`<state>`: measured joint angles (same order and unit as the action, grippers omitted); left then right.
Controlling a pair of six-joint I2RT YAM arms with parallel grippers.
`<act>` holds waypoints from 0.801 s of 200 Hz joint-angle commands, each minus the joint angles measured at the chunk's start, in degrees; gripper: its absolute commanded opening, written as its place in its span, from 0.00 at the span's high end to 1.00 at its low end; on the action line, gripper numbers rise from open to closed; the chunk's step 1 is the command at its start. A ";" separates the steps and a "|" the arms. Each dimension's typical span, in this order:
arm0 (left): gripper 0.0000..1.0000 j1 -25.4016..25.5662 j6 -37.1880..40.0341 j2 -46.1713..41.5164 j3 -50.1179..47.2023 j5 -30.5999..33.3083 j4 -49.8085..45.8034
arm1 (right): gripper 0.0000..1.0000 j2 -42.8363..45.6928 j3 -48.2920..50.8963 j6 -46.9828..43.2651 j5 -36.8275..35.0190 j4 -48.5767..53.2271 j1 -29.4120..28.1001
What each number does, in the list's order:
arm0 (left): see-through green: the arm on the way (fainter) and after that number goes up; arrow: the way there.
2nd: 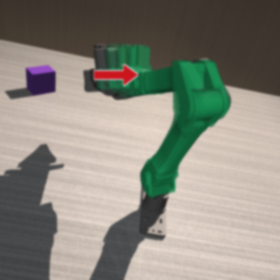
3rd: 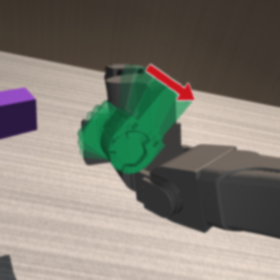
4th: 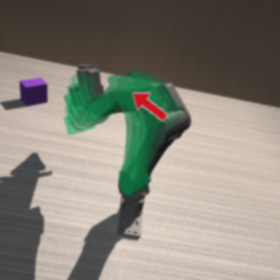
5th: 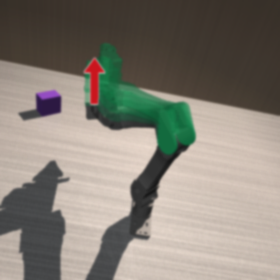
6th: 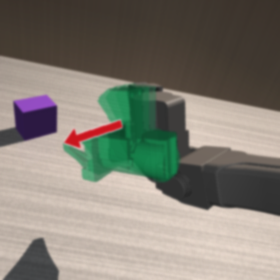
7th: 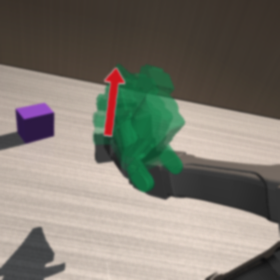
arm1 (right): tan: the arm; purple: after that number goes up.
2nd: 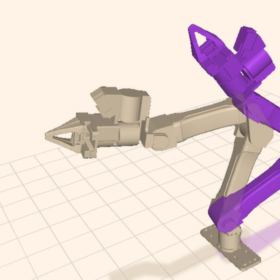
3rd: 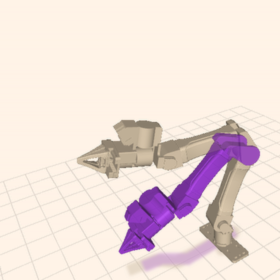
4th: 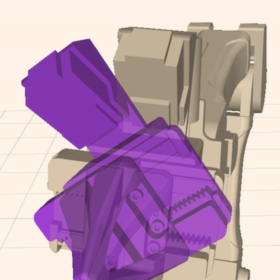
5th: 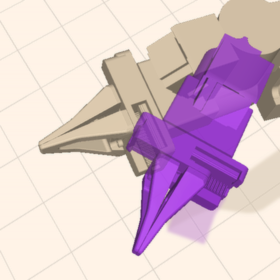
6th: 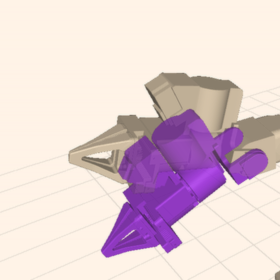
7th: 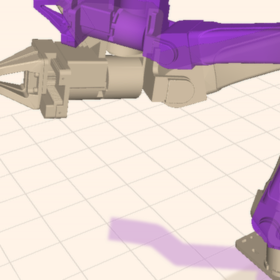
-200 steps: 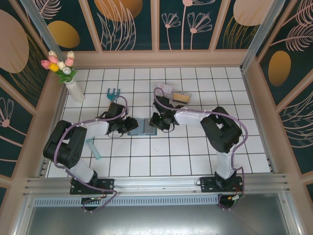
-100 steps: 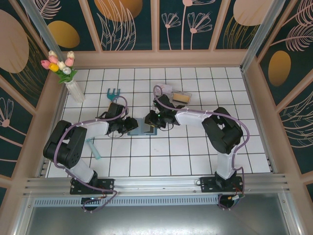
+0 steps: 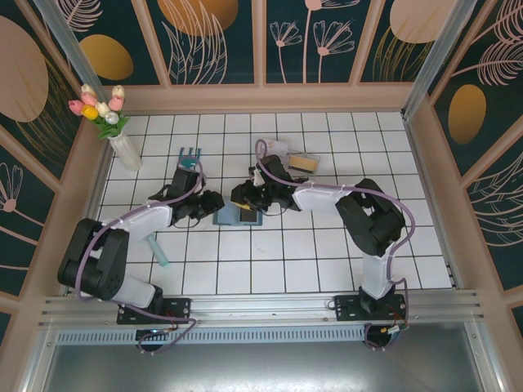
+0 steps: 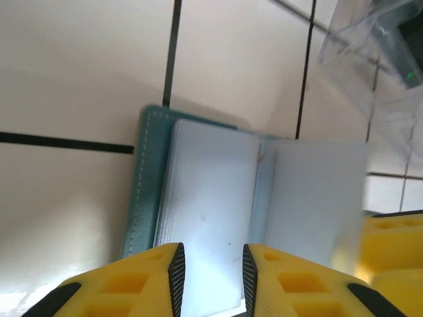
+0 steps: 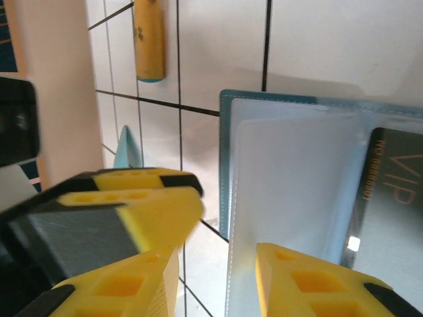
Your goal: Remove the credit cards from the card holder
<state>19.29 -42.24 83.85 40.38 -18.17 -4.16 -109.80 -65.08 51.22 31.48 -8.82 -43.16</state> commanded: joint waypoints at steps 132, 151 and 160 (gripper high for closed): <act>0.67 -3.65 -1.72 -6.81 -0.39 -1.96 -5.55 | 0.66 -11.70 -7.90 1.96 2.83 -0.04 -0.68; 0.67 -3.60 -2.25 -7.06 -0.89 -3.73 -4.29 | 0.66 -11.09 -8.06 1.64 2.56 -0.22 -0.72; 0.67 -3.57 -2.57 -7.11 -1.17 -4.79 -3.40 | 0.64 -10.44 -7.79 1.35 2.37 -0.57 -0.66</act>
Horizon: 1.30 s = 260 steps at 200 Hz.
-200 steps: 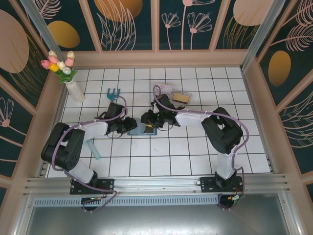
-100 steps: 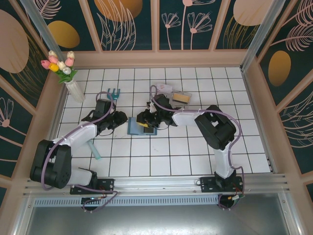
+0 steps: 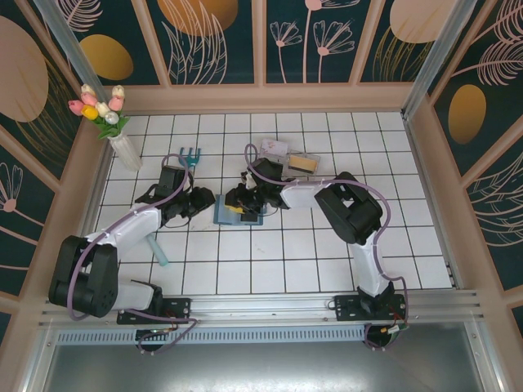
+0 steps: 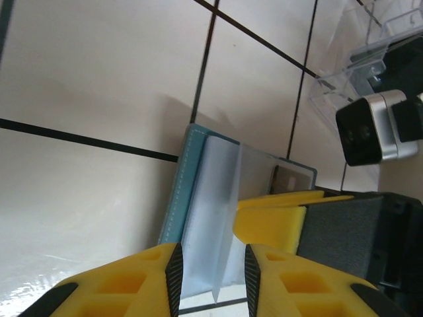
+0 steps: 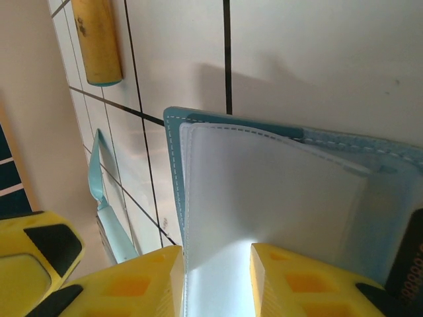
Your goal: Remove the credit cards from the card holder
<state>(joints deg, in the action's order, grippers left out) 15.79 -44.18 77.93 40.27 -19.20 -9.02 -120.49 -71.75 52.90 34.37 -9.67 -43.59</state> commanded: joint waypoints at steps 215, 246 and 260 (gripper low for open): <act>0.82 12.01 -1.86 9.47 9.24 -3.32 3.88 | 0.80 15.01 9.67 -0.57 -18.35 10.50 1.72; 0.81 15.09 -3.04 12.76 11.02 -1.19 4.34 | 0.79 14.09 9.18 0.05 -21.37 14.15 1.84; 0.82 15.73 -3.18 14.10 11.83 0.47 3.77 | 0.79 13.68 8.67 1.00 -23.46 15.97 1.86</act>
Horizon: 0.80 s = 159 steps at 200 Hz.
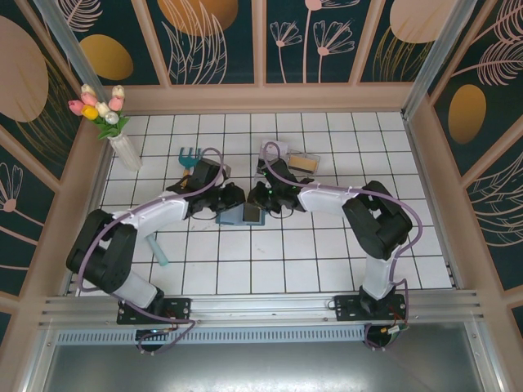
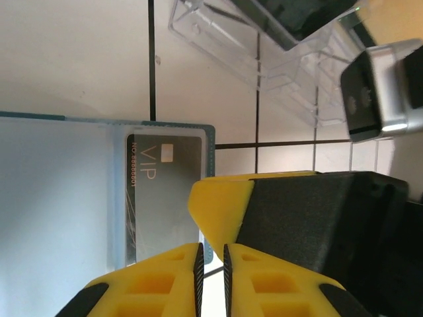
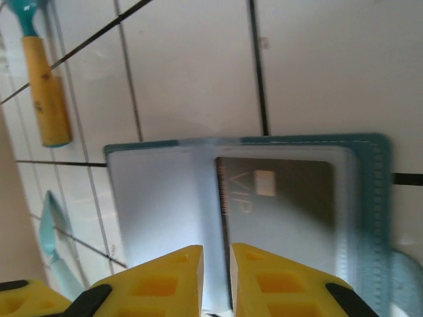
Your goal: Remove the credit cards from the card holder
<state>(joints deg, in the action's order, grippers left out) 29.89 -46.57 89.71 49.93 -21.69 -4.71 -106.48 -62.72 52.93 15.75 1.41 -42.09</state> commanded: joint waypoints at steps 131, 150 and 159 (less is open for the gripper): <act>0.89 1.36 2.50 10.92 3.26 3.44 0.20 | 0.81 -2.22 -0.14 -0.19 -5.59 6.75 1.17; 0.87 1.33 1.88 10.98 2.91 3.43 0.70 | 0.81 -2.77 0.62 -0.02 -3.44 5.21 1.66; 0.87 1.39 1.68 10.93 2.74 3.50 0.75 | 0.81 -3.01 0.76 -0.02 -2.89 4.92 1.72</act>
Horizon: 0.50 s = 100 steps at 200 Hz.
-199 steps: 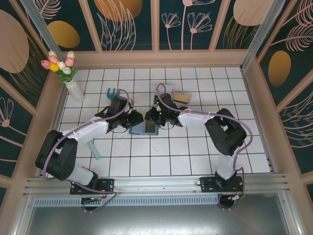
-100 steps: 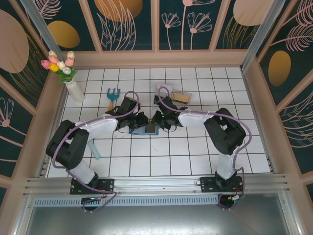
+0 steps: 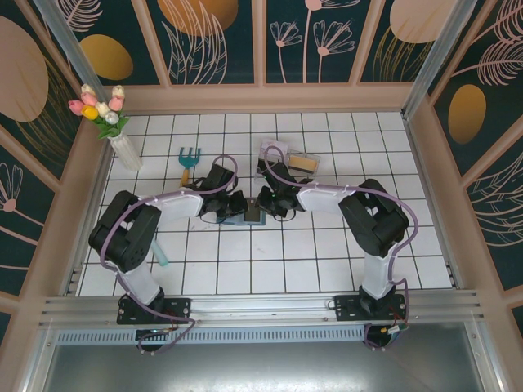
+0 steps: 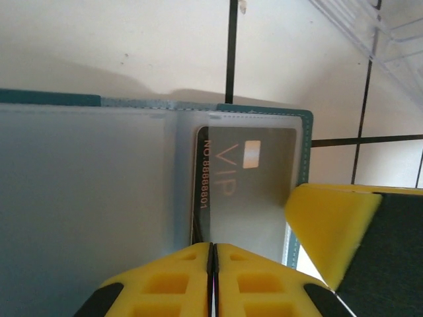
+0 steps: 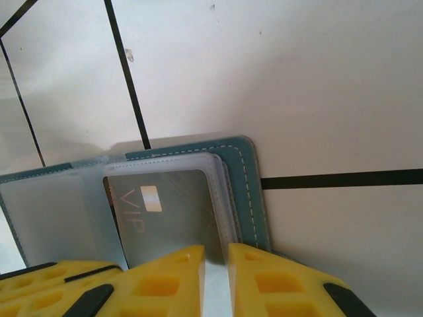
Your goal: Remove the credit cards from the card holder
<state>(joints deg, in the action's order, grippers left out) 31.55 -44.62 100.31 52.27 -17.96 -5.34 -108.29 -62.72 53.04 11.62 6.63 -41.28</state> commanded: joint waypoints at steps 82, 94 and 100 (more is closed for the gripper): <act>0.85 -0.99 -0.36 -0.40 -1.07 1.08 0.97 | 0.81 -2.00 0.66 -0.43 1.65 0.47 1.36; 0.85 -1.10 -0.45 -0.68 -1.19 1.66 0.47 | 0.81 -2.19 0.62 -0.47 1.91 0.57 1.46; 0.85 -1.10 -0.44 -0.86 -1.27 2.09 0.30 | 0.81 -2.22 0.67 -0.47 1.92 0.65 1.59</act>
<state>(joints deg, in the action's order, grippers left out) 30.85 -44.64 100.31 51.75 -17.43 -4.51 -108.81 -62.72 52.90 13.17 6.22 -40.36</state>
